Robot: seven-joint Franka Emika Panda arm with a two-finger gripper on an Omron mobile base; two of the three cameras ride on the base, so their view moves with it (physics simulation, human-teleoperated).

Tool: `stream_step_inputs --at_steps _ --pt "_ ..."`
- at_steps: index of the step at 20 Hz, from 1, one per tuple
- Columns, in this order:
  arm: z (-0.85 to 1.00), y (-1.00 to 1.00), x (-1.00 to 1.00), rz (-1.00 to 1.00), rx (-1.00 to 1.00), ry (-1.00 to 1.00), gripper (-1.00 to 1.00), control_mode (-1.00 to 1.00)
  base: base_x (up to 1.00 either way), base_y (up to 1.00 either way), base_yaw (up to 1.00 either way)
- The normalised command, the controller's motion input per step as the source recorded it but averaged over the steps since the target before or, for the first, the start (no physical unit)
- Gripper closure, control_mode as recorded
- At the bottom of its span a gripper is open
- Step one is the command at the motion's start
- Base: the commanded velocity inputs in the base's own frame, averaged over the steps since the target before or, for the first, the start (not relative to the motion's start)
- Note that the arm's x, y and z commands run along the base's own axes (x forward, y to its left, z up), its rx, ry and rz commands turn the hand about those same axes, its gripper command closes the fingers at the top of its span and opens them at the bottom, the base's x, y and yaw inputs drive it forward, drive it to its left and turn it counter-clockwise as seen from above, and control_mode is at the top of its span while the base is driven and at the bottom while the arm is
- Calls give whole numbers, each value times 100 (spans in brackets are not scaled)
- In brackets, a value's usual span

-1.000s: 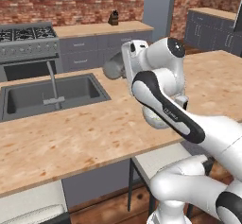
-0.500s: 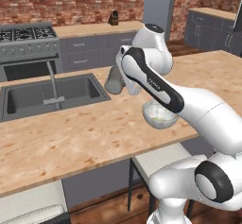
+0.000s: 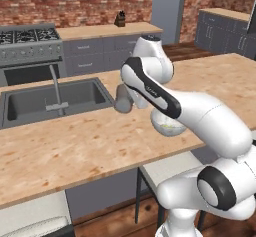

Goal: There is a bowl on the dining counter. Grab a lemon wedge from the fridge and place it in the bowl. Then get the liquor bottle and glass cup from the cabinet and place them next to the bowl.

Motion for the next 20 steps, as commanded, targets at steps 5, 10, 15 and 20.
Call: stream_step_inputs --at_steps 5,10,15,20 --pt "-48 -13 2 0 0 5 100 -100 0 0 0" --pt "-53 -21 0 0 -4 0 100 -100 0 0 0" --pt "-49 -24 0 -6 -4 0 100 -100 0 0 0" --pt "-48 -26 1 -7 -3 0 100 -100 0 0 0"
